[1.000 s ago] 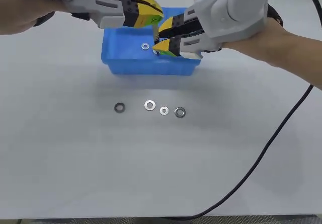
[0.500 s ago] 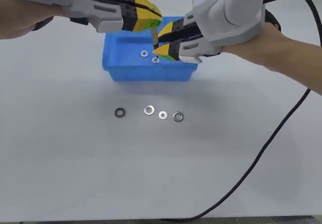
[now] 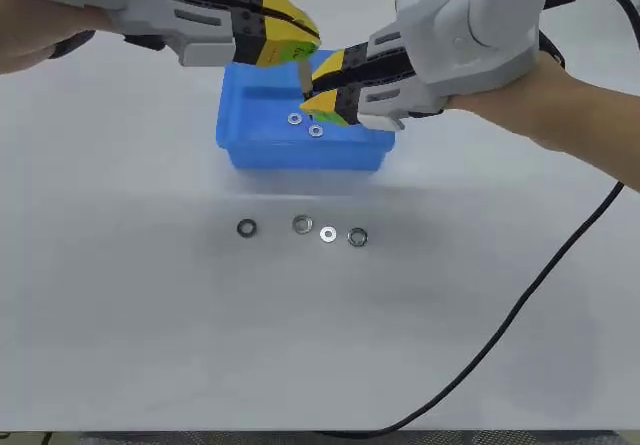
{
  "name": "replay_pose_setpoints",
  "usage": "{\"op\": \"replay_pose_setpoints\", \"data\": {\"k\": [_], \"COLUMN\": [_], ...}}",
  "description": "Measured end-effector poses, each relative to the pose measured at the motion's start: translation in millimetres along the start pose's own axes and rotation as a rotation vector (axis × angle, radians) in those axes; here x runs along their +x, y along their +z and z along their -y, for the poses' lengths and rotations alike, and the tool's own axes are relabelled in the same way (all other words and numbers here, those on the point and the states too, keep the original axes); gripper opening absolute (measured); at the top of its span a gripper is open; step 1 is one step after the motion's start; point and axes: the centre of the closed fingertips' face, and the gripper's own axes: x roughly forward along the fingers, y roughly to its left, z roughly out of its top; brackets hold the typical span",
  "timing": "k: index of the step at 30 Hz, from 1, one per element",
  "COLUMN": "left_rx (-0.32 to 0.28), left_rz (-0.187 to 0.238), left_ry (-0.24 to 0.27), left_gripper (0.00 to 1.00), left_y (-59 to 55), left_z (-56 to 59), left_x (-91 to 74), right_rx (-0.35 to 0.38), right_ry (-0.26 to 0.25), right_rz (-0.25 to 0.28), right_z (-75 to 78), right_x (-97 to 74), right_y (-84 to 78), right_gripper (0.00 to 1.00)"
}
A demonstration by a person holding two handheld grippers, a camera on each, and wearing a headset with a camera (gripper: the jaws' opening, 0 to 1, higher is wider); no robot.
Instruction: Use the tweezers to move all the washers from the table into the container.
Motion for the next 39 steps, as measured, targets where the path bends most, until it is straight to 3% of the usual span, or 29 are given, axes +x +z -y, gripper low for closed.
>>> {"op": "replay_pose_setpoints", "data": {"k": [4, 11, 17, 20, 25, 39], "left_rx": [0.016, 0.029, 0.009, 0.003, -0.014, -0.09], "left_rz": [0.0, 0.026, 0.037, 0.022, 0.02, 0.041], "left_ry": [-0.003, 0.004, 0.021, 0.026, 0.037, 0.08], "left_gripper": [0.05, 0.05, 0.05, 0.05, 0.05, 0.05], "left_y": [7.5, 19.9, 19.7, 14.5, 8.4, -13.1], "left_z": [10.8, 30.8, 39.8, 47.4, 56.9, 75.5], "left_x": [-8.8, -23.8, -34.0, -37.7, -44.9, -56.7], "right_rx": [0.007, 0.094, 0.108, 0.118, 0.059, 0.053], "right_ry": [0.019, 0.066, 0.086, 0.105, 0.135, 0.18], "right_rz": [0.025, 0.134, 0.161, 0.182, 0.158, 0.145], "right_z": [-6.4, -27.1, -41.0, -48.4, -63.6, -93.9], "right_x": [-2.2, -9.0, -7.0, -5.4, 1.9, 18.0], "right_y": [8.6, 32.2, 42.6, 48.9, 50.2, 47.6], "right_gripper": [0.11, 0.11, 0.11, 0.12, 0.1, 0.1]}}
